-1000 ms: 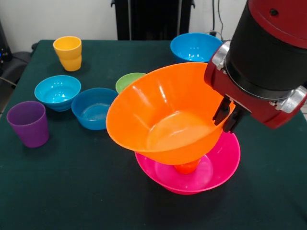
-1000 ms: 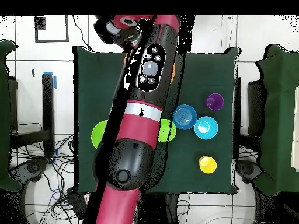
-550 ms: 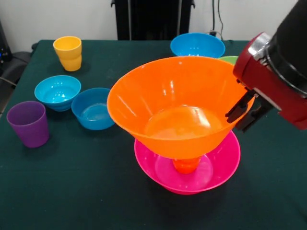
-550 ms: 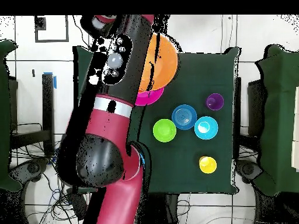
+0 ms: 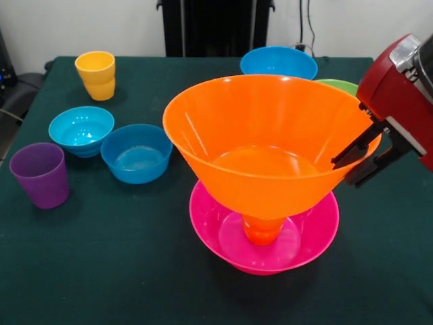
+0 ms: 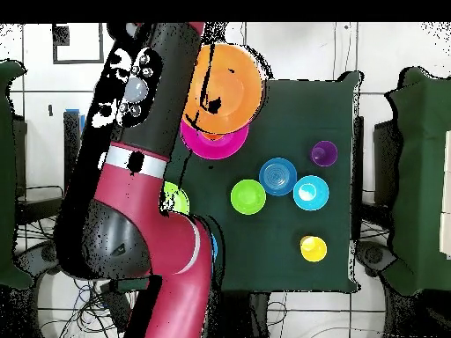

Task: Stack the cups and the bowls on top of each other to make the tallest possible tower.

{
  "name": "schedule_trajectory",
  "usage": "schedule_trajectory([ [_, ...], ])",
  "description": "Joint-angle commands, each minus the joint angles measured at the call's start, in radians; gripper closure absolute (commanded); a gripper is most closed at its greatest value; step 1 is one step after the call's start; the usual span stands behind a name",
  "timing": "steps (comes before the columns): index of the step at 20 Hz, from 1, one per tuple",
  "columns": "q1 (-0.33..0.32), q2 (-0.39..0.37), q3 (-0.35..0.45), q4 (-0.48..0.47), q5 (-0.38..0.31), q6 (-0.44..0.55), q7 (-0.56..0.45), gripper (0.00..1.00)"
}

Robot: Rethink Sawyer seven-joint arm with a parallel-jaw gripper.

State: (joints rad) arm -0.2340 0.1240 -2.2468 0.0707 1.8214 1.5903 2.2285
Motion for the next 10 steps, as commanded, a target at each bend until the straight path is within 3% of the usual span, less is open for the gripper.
schedule_trajectory([
  [1, -0.020, 0.024, -0.183, 0.012, 0.065, 0.021, -0.152, 1.00],
  [10, -0.046, 0.059, -0.219, 0.018, 0.140, -0.039, -0.197, 1.00],
])
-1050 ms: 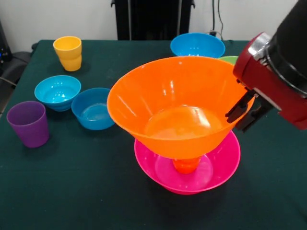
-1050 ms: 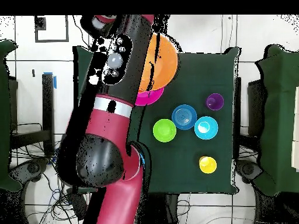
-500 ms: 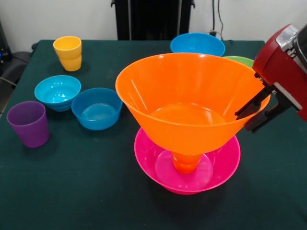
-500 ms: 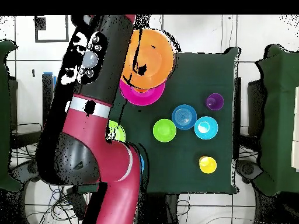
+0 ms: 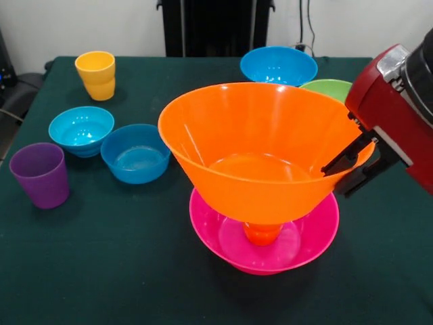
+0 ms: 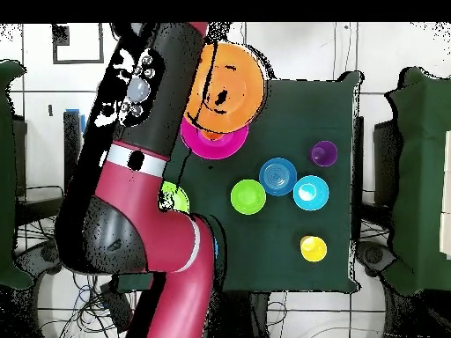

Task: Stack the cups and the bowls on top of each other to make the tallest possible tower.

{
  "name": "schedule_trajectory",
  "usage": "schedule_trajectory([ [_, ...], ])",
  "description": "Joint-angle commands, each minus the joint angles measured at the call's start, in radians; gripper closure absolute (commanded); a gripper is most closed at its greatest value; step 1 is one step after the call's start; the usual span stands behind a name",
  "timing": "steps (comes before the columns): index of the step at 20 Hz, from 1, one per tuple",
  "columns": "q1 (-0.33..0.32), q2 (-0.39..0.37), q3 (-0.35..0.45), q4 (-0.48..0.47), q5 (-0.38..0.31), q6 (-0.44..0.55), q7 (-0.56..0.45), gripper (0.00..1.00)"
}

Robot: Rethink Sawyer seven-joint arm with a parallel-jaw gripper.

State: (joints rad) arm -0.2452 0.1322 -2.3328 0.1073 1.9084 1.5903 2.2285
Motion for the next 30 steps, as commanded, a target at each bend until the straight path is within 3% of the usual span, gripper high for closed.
schedule_trajectory([
  [1, -0.037, 0.056, -0.138, -0.018, 0.065, -0.044, -0.196, 1.00],
  [12, -0.030, 0.110, -0.121, -0.013, 0.105, -0.087, -0.132, 1.00],
  [19, -0.025, 0.109, -0.102, -0.016, 0.107, -0.028, -0.116, 1.00],
  [30, -0.034, 0.091, -0.102, -0.024, 0.117, 0.025, -0.170, 1.00],
])
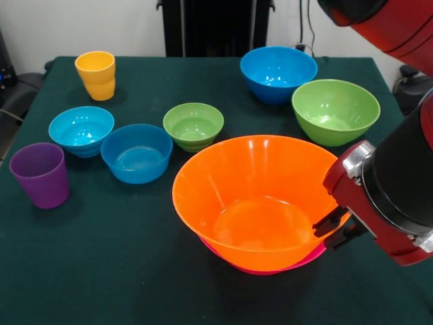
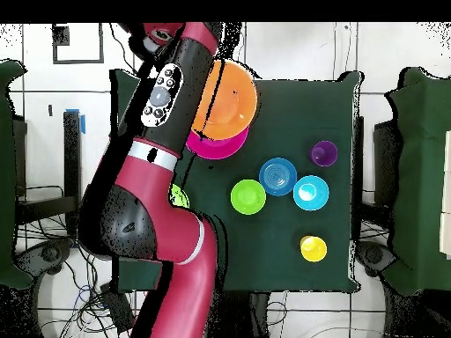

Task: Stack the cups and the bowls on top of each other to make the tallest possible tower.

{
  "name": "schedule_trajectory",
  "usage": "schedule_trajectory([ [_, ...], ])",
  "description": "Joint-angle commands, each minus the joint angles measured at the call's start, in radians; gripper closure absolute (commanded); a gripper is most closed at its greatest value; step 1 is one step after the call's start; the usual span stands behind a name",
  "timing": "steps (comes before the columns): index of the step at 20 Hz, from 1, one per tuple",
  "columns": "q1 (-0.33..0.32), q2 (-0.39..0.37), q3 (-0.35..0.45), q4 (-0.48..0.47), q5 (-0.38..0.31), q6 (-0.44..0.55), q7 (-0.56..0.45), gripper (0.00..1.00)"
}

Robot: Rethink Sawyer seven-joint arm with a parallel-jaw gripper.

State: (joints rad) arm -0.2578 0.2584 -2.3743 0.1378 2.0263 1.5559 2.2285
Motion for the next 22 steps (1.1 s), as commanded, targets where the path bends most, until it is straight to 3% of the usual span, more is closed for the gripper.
schedule_trajectory([
  [1, -0.020, -0.036, -0.059, -0.054, -0.005, 0.061, -0.171, 1.00],
  [22, -0.024, -0.115, -0.101, -0.058, -0.001, 0.199, -0.222, 1.00],
])
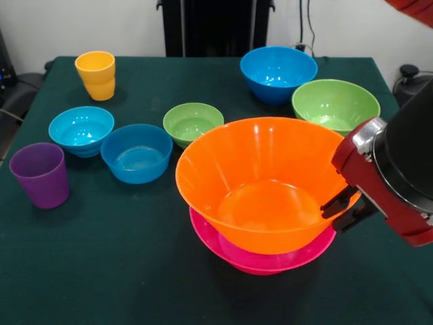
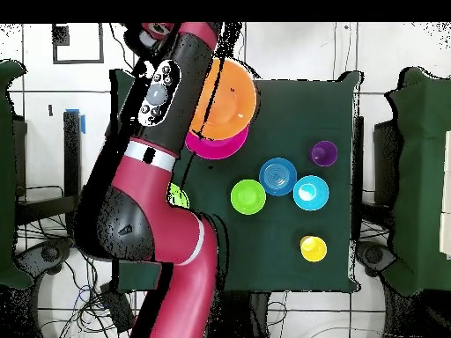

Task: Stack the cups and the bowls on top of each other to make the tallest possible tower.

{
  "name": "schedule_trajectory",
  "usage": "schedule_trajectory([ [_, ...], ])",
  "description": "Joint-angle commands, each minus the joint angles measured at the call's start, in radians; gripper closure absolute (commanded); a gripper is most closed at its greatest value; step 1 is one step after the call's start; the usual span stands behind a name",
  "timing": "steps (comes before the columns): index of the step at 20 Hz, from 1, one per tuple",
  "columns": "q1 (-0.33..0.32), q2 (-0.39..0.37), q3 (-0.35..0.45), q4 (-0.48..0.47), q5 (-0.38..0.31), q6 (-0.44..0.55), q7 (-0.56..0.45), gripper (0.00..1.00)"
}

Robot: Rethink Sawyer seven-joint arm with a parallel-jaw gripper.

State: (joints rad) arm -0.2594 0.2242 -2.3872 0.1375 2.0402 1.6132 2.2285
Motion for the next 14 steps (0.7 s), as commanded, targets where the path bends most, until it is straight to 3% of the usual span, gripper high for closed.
schedule_trajectory([
  [1, -0.023, -0.086, -0.092, -0.057, -0.014, 0.153, -0.226, 1.00],
  [6, -0.020, -0.098, -0.111, -0.057, -0.005, 0.185, -0.219, 1.00],
  [14, -0.016, -0.041, -0.036, -0.056, -0.037, 0.098, -0.176, 1.00],
])
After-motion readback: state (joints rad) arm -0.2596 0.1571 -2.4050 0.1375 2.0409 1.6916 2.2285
